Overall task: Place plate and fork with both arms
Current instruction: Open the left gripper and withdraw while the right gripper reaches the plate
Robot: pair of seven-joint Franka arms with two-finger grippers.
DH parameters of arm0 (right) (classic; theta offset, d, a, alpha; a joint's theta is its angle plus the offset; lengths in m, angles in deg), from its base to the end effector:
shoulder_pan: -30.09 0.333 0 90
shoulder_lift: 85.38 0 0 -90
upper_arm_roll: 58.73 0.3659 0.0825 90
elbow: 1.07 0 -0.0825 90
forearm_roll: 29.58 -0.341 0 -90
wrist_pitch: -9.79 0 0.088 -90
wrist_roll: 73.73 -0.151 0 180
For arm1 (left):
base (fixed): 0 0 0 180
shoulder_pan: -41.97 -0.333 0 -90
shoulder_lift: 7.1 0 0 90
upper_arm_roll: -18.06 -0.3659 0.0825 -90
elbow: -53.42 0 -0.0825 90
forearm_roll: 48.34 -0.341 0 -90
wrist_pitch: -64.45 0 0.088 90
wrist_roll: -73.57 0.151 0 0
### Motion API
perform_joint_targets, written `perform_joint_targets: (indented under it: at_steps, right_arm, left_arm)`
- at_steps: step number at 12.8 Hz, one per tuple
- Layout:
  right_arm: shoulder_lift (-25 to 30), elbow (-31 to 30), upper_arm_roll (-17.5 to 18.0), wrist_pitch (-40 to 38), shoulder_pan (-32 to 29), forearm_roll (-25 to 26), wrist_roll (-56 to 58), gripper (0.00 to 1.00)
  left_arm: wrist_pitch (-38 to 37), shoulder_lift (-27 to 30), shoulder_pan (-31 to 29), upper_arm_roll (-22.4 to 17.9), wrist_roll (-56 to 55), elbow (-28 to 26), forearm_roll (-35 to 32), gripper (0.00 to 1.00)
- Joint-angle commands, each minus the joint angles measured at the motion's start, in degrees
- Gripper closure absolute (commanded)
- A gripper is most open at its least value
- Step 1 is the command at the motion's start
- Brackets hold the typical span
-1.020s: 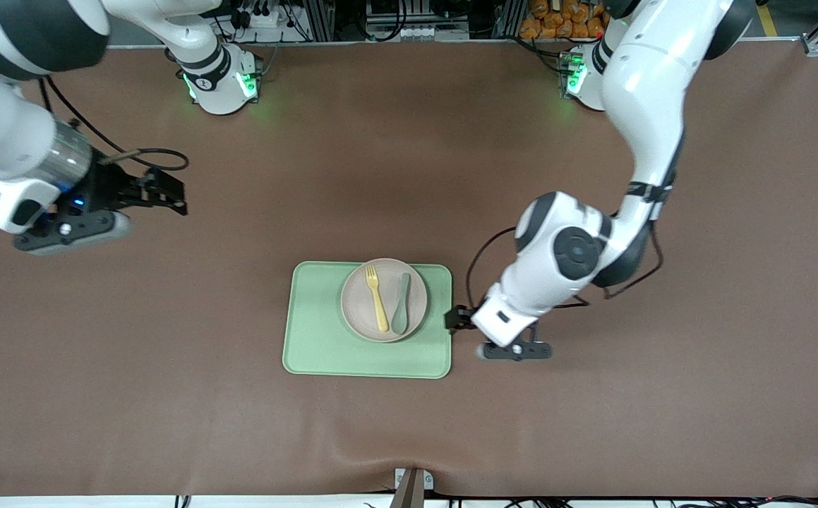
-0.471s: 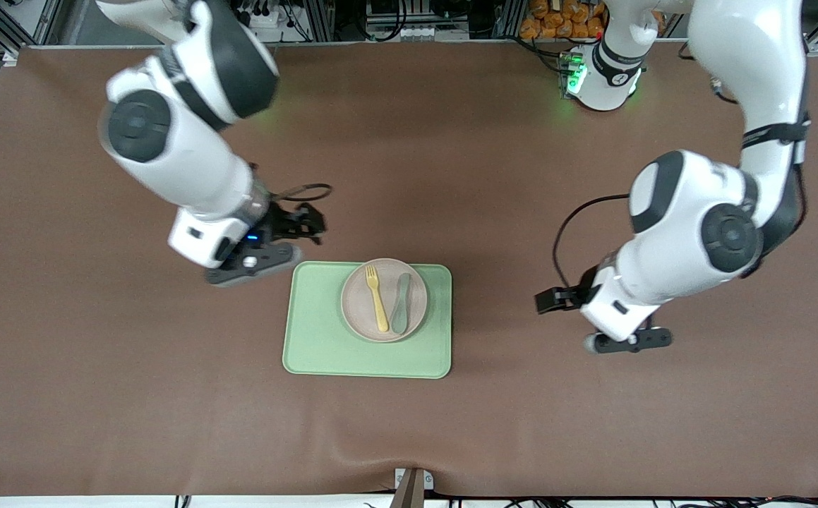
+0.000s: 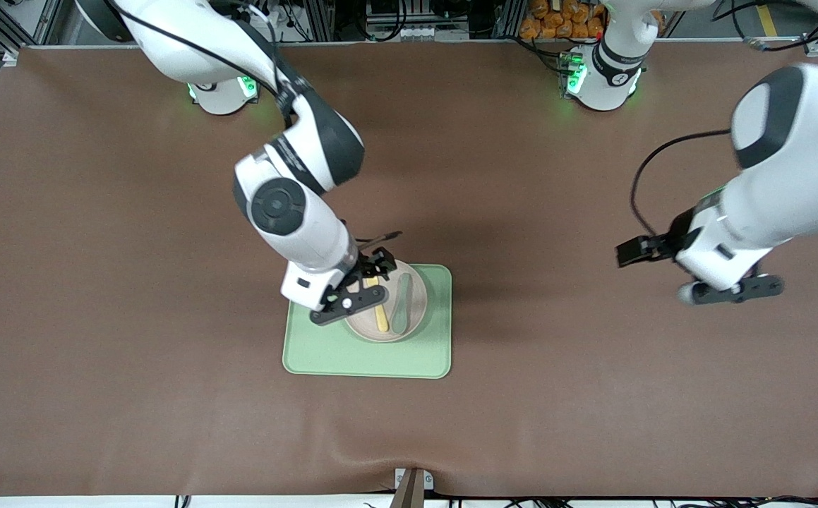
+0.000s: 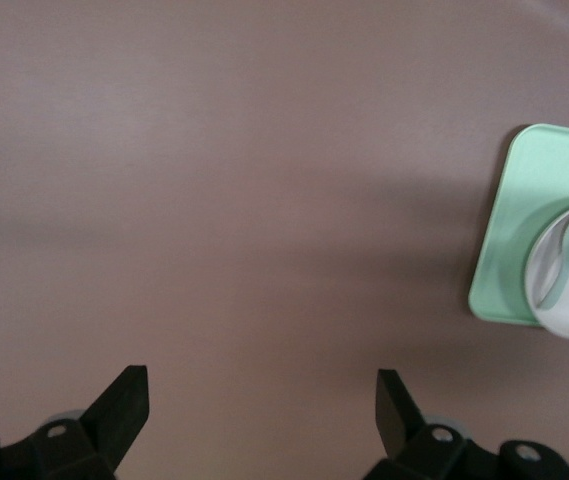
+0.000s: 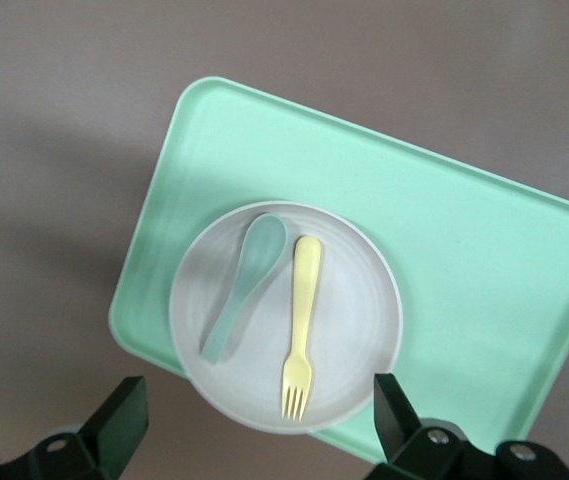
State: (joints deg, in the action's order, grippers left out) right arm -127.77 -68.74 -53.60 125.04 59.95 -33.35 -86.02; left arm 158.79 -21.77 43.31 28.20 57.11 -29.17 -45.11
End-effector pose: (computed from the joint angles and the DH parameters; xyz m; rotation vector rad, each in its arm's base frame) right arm 0.6281 0.4235 0.3678 -2.9495 -0.5135 -0.0559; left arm 0.5895 -0.1146 0.5522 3.0496 0.1482 -0.1068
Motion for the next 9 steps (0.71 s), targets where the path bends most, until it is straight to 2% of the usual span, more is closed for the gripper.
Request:
perform_joint_targets:
  at_steps: [1, 3, 6, 9]
  right_arm:
    - [-5.1, 3.9, -0.6, 1.9, 1.3, 2.4, 0.6, 0.12]
    - [-6.9, 3.8, -0.6, 2.2, 1.3, 3.9, 1.5, 0.18]
    - [-9.6, 3.6, -0.7, 2.2, 1.6, 4.8, 1.7, 0.20]
    - [-10.3, 3.1, -0.7, 2.2, 2.2, 6.1, 1.7, 0.32]
  left_arm:
    - [-2.0, 5.2, -0.5, 0.6, 1.1, -2.7, -1.1, 0.00]
    - [-3.4, 5.9, -0.3, 0.9, 1.2, -2.8, -1.1, 0.00]
    - [-5.3, 7.2, -0.3, 1.0, 3.1, -2.7, -1.1, 0.00]
    - [-9.5, 9.6, -0.5, 1.1, 5.8, -3.7, -1.2, 0.00]
